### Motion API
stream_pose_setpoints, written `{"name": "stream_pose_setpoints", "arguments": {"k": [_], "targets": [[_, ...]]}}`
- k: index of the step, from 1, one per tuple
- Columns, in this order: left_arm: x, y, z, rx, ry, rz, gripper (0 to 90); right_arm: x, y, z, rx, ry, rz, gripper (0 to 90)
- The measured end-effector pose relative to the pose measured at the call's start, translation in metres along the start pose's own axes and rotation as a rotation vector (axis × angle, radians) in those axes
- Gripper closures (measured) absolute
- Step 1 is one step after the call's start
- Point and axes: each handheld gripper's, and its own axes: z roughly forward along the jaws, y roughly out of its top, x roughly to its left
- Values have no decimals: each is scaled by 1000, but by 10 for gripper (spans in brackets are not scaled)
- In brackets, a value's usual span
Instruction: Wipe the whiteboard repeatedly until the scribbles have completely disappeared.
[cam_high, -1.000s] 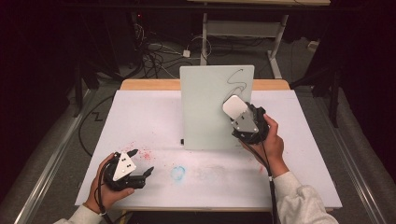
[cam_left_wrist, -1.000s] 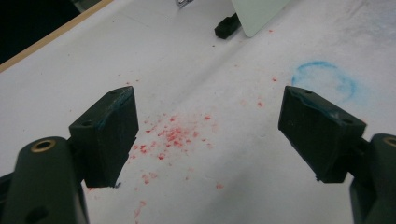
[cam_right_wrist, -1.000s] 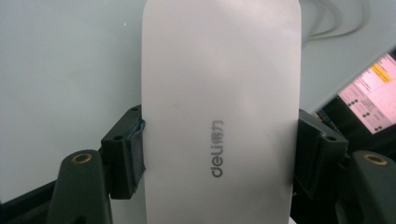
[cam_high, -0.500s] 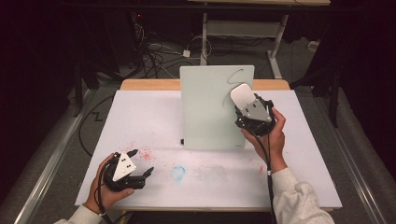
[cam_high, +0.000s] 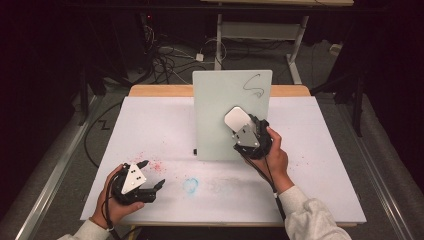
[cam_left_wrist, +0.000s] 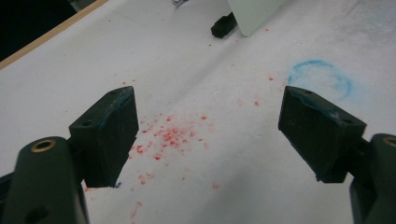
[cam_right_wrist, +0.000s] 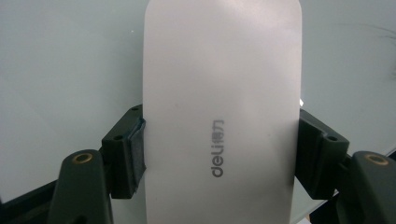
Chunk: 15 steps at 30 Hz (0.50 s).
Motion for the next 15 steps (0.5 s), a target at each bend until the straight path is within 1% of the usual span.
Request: {"name": "stream_pose_setpoints", "arguments": {"k": [3, 4, 5, 7, 9, 11, 13, 15], "targets": [[0, 0, 0, 1, 1, -1, 194, -3, 0, 0, 1, 11, -5, 309], [0, 0, -1, 0, 0, -3, 194, -4, 0, -1, 6, -5, -15, 309], [0, -1, -1, 0, 1, -4, 194, -8, 1, -1, 6, -15, -8, 309], [0, -1, -1, 1, 1, -4, 194, -19, 1, -2, 1, -21, 40, 309], [1, -1, -1, 4, 1, -2, 195, -32, -1, -3, -7, -48, 95, 309], [1, -1, -1, 5, 2, -1, 194, -43, -4, -4, -12, -56, 153, 309], [1, -1, -1, 7, 3, 1, 195, -50, -6, -6, -10, -69, 182, 309], [1, -1, -1, 6, 3, 1, 194, -52, -6, -6, -9, -77, 194, 309]]}}
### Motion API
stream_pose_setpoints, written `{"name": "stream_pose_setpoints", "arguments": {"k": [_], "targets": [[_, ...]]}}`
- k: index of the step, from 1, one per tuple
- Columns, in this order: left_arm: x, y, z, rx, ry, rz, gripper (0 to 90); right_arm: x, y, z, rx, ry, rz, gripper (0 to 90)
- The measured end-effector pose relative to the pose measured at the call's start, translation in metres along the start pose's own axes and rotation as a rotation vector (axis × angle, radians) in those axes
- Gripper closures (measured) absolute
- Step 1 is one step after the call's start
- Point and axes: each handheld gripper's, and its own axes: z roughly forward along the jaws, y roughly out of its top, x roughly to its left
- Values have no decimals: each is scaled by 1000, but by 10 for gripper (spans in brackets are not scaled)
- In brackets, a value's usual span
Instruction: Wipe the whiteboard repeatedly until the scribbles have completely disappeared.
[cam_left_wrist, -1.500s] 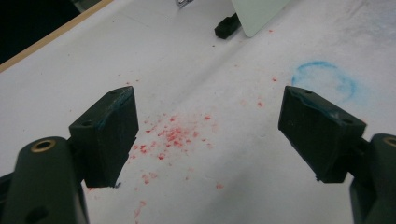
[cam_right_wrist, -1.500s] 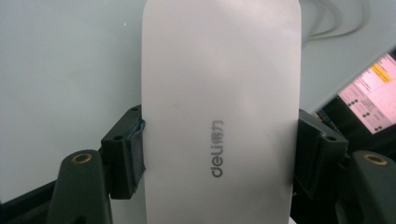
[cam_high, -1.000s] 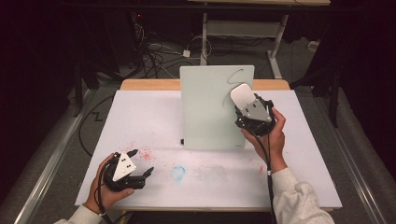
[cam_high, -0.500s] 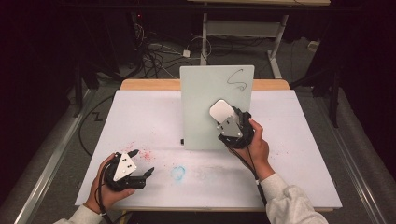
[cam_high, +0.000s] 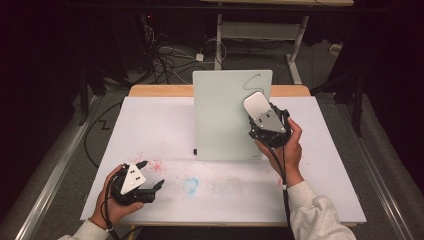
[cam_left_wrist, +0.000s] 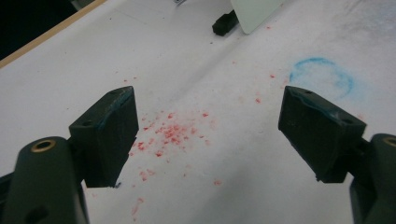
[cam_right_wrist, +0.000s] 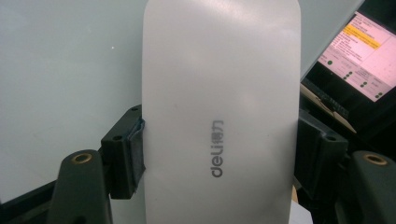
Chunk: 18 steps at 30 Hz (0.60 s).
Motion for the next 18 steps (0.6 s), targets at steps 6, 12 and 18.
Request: {"name": "stream_pose_setpoints", "arguments": {"k": [6, 12, 18], "targets": [[-2, 0, 2, 10, -9, -5, 195, 16, 1, 1, -2, 10, -29, 308], [-1, 0, 2, 9, -10, -9, 195, 12, 5, 1, 2, 17, -47, 309], [-2, 0, 2, 9, -9, -10, 195, -16, 12, 1, -8, -36, 29, 309]]}}
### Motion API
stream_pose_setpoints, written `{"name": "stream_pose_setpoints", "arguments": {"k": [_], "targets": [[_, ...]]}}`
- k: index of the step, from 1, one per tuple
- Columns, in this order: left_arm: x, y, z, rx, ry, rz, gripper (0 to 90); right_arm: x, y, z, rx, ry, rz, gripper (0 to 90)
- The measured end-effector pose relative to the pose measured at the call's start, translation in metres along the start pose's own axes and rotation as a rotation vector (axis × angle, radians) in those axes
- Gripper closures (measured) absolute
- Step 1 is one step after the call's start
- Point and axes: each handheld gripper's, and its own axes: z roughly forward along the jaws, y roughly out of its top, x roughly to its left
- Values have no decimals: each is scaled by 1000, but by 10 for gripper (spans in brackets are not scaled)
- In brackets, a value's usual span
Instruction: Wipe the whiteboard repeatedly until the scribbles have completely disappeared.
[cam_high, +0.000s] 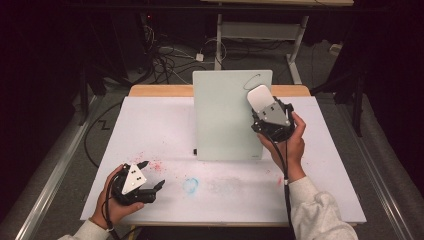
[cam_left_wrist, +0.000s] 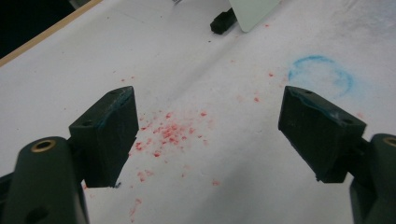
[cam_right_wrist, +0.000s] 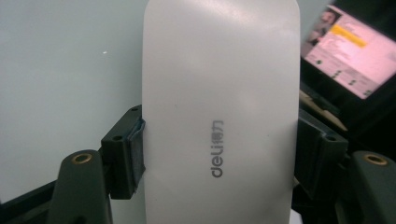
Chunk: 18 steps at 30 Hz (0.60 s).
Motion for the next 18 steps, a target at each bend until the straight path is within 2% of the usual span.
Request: {"name": "stream_pose_setpoints", "arguments": {"k": [3, 4, 6, 10, 15, 18], "targets": [[0, 0, 0, 0, -1, 0, 195, -15, 6, 1, -4, -31, 50, 309], [0, 0, 0, 3, -2, 3, 194, -20, 7, 1, -5, -21, 69, 309], [0, 0, 0, 4, 0, 5, 194, -21, 8, 2, 2, -8, 73, 309], [0, 0, -1, -1, 3, 2, 195, -11, 2, 2, 7, 34, 72, 309], [0, 1, -1, -1, 1, 6, 194, 14, -8, 0, 24, 68, 1, 308], [-1, 1, 0, 1, 1, 8, 194, 20, -11, -1, 22, 73, -18, 308]]}}
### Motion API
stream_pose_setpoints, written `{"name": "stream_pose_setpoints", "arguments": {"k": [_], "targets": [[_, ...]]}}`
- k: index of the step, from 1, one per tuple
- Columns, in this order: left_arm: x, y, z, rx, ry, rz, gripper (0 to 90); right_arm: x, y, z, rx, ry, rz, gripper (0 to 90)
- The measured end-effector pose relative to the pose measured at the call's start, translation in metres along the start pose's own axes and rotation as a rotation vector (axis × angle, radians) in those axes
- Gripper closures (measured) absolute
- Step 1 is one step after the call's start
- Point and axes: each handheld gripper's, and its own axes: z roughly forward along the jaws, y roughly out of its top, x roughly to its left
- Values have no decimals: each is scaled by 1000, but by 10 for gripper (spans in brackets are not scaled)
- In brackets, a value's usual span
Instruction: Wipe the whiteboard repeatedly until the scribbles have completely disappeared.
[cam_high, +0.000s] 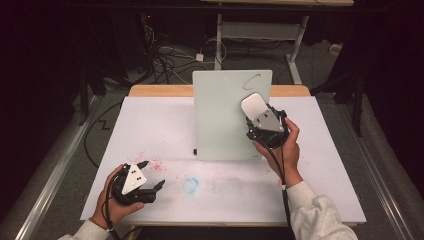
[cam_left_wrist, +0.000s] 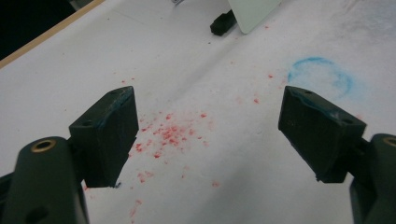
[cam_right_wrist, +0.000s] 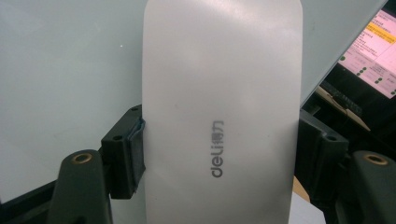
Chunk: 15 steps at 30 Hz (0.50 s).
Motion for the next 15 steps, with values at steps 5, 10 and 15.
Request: {"name": "stream_pose_setpoints", "arguments": {"k": [5, 10, 15], "targets": [[0, 0, 0, -1, 0, -3, 195, -10, 9, 1, 9, 1, -17, 309], [0, 0, 0, -3, -3, -4, 194, -28, 24, 2, -13, -45, 16, 309], [0, 0, 0, -4, -2, -5, 194, -42, 39, 3, -32, -68, 47, 309]]}}
